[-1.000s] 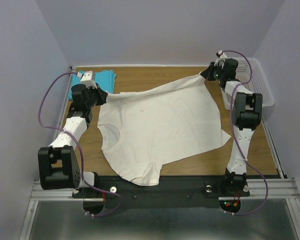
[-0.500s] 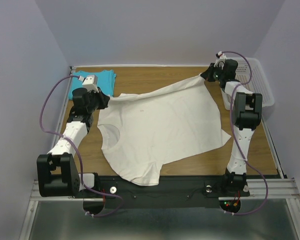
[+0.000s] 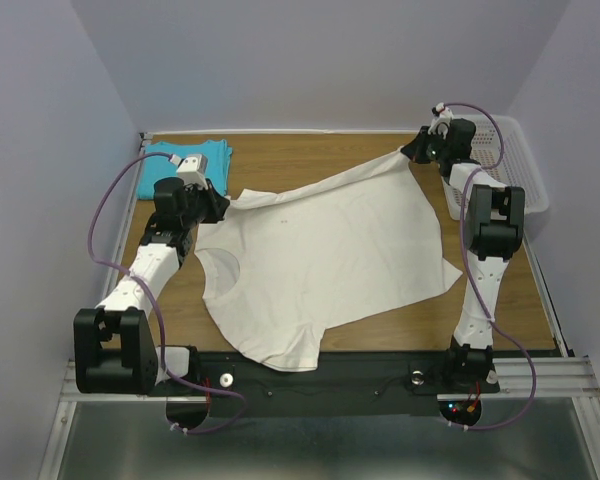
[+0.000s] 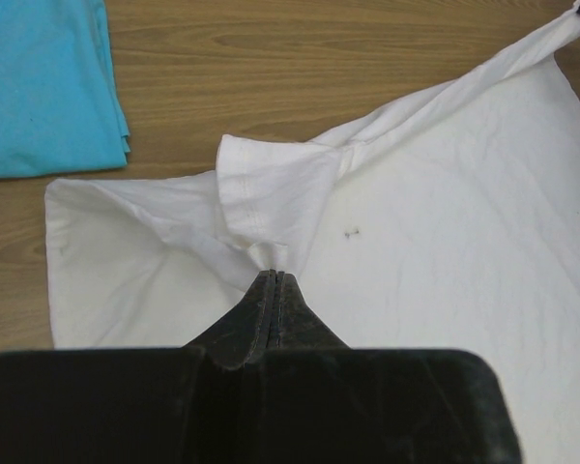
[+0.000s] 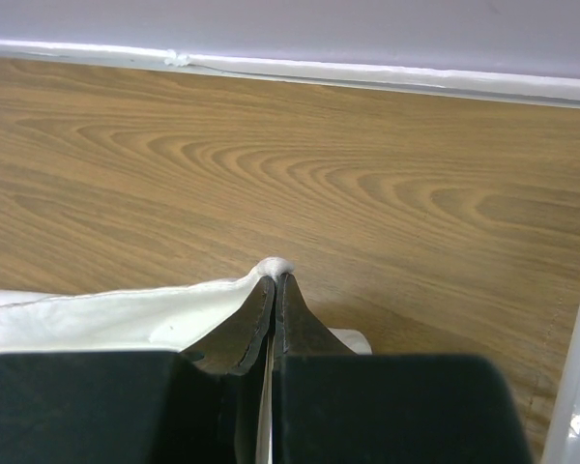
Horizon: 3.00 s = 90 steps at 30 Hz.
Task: Fold and stack the t-shirts
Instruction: Fold the tshirt
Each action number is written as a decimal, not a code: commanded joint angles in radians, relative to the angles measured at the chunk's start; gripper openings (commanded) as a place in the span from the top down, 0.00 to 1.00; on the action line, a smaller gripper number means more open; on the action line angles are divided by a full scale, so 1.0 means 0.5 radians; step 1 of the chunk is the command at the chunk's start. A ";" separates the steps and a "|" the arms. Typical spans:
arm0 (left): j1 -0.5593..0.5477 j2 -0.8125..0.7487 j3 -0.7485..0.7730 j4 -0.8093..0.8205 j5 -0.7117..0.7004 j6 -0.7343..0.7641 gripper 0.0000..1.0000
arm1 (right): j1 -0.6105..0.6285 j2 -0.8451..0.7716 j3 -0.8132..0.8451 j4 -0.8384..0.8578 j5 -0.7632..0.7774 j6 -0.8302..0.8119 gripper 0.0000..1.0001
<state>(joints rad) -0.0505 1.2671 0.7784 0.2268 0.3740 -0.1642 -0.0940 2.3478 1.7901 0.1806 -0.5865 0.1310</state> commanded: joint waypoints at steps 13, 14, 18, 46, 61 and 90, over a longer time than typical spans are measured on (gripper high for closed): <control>-0.012 -0.147 -0.050 0.001 0.096 0.058 1.00 | -0.002 -0.204 -0.092 0.148 0.013 -0.050 0.98; -0.012 -0.153 -0.050 -0.003 0.099 0.062 1.00 | -0.002 -0.207 -0.095 0.151 0.019 -0.047 0.97; -0.012 -0.175 -0.057 -0.015 0.142 0.065 1.00 | -0.002 -0.216 -0.116 0.163 0.013 -0.047 0.97; -0.015 -0.325 -0.118 -0.088 0.139 0.068 1.00 | -0.014 -0.299 -0.264 0.271 0.038 -0.032 0.97; -0.015 -0.365 -0.158 -0.098 0.126 0.071 1.00 | -0.021 -0.394 -0.380 0.323 0.069 -0.069 0.98; -0.012 -0.457 -0.198 -0.110 0.148 0.062 1.00 | -0.036 -0.492 -0.540 0.357 0.044 -0.112 0.98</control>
<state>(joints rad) -0.0532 1.0813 0.6941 0.1448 0.4290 -0.1390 -0.0990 2.1727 1.5455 0.3023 -0.5648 0.0963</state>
